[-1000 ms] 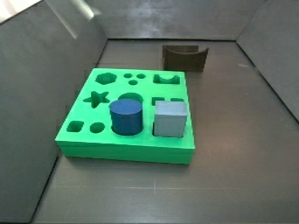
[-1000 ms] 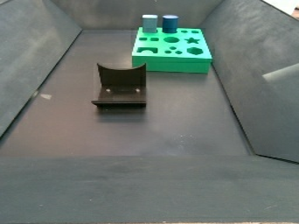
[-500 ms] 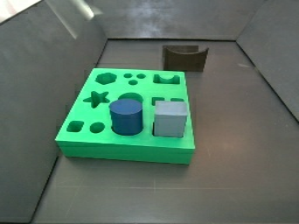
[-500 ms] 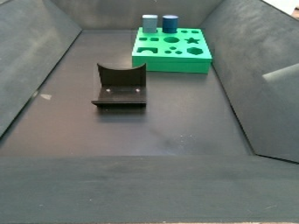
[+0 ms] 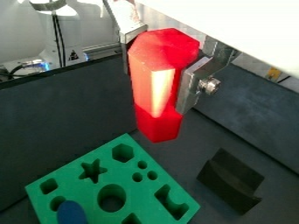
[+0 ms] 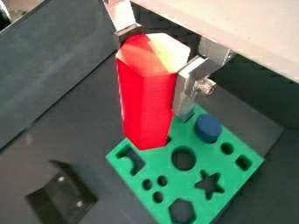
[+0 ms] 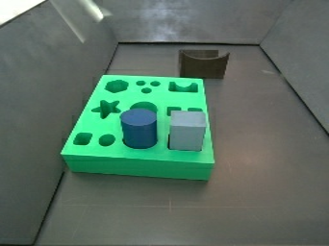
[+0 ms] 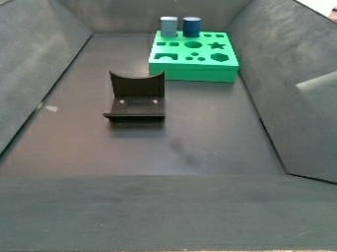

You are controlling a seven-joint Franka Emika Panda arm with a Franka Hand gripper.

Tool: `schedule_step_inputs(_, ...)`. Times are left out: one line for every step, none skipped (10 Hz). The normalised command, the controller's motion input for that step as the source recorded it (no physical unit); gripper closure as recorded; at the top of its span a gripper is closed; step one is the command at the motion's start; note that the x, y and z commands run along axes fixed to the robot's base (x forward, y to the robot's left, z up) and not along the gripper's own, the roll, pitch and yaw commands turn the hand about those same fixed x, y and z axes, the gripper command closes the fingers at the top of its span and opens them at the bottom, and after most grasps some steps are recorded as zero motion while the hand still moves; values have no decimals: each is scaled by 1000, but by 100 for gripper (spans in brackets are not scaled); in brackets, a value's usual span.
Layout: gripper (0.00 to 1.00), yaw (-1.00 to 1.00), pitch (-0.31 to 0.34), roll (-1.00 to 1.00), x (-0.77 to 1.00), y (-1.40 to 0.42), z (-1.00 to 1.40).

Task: Pick up the hexagon object. Move up. Place the hexagon object on the fixture. Regrasp the hexagon object. Move to above the board. Insert the hexagon object.
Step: Move to above the board, then insert the hexagon object.

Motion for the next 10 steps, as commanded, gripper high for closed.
schedule_step_inputs(100,-85,-34,-863,-92,-4,-2)
schedule_step_inputs(100,-68,-45,-708,-89,9,2)
schedule_step_inputs(100,-16,-62,-356,-81,5,-1)
schedule_step_inputs(100,-9,-63,-245,-69,8,0)
schedule_step_inputs(100,0,0,0,0,0,-40)
schedule_step_inputs(100,-106,0,-67,-29,0,-97)
schedule_step_inputs(100,-257,0,-119,0,46,-97)
schedule_step_inputs(100,-320,0,-164,0,66,-151)
schedule_step_inputs(100,-420,0,-207,-3,111,-111)
schedule_step_inputs(100,-520,-10,-273,0,151,-123)
